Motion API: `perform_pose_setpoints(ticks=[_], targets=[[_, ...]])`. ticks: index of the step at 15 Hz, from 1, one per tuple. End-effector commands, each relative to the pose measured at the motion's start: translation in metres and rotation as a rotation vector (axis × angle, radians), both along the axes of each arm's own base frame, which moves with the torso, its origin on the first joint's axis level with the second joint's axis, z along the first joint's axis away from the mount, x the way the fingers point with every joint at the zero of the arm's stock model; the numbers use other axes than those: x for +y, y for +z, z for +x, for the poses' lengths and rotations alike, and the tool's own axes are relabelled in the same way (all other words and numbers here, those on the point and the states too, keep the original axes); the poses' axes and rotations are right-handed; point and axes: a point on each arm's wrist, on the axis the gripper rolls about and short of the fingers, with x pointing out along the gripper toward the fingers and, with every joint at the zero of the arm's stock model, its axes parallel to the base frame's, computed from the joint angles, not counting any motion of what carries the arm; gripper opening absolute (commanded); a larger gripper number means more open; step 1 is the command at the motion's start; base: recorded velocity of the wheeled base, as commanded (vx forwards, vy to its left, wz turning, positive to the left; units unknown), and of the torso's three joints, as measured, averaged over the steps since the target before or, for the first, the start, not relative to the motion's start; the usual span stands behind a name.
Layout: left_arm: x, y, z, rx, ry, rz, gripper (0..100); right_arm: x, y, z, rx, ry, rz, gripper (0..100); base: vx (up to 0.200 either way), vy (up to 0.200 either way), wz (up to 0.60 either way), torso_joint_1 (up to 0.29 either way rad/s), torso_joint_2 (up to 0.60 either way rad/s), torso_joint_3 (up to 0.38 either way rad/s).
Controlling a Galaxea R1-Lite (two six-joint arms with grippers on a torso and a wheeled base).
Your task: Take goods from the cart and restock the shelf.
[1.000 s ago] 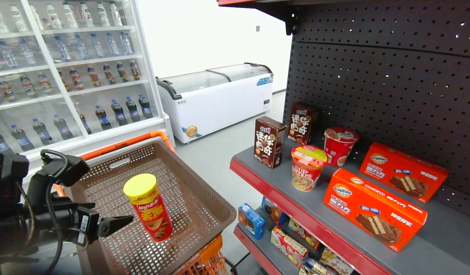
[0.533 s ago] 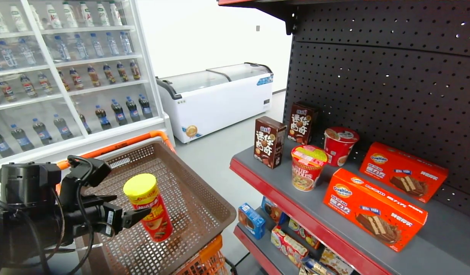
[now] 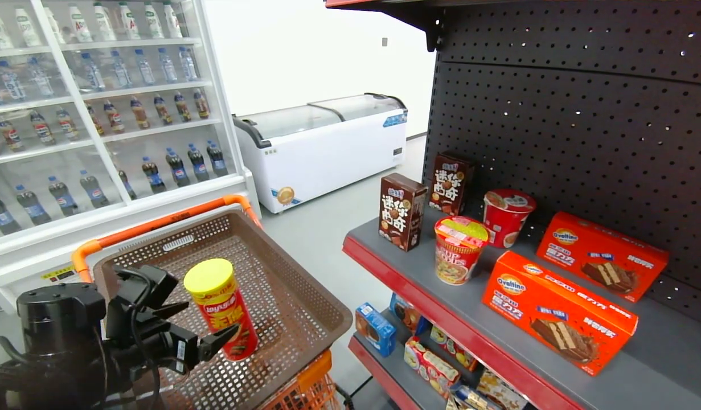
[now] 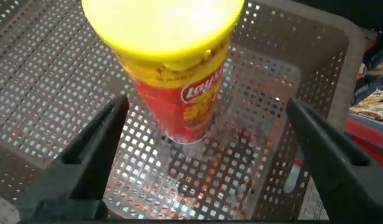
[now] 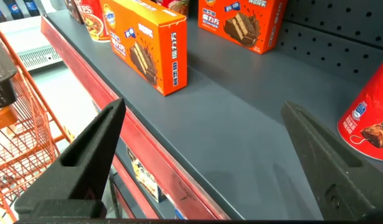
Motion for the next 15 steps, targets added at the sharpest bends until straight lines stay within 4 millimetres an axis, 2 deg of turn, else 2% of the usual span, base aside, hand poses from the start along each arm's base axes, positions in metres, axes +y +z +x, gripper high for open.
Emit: perform_pose_setpoints(ticks=[1,7,9,15], targets=[[0.001,-0.016,-0.004,0.055,0.006,0.002,100,0.0,0.0,0.0,0.001,0.0,0.0,100,0.0,0.0,0.0,0.0,0.0,0.0],[0.009,-0.029,0.002,0.05,0.03,0.024,100,0.0,0.0,0.0,0.001,0.0,0.0,100,0.0,0.0,0.0,0.0,0.0,0.0],[0.016,-0.036,0.009,0.058,0.025,0.076,100,0.0,0.0,0.0,0.001,0.0,0.0,100,0.0,0.0,0.0,0.0,0.0,0.0],[0.012,-0.036,0.04,0.008,0.01,0.073,100,0.0,0.0,0.0,0.001,0.0,0.0,100,0.0,0.0,0.0,0.0,0.0,0.0]])
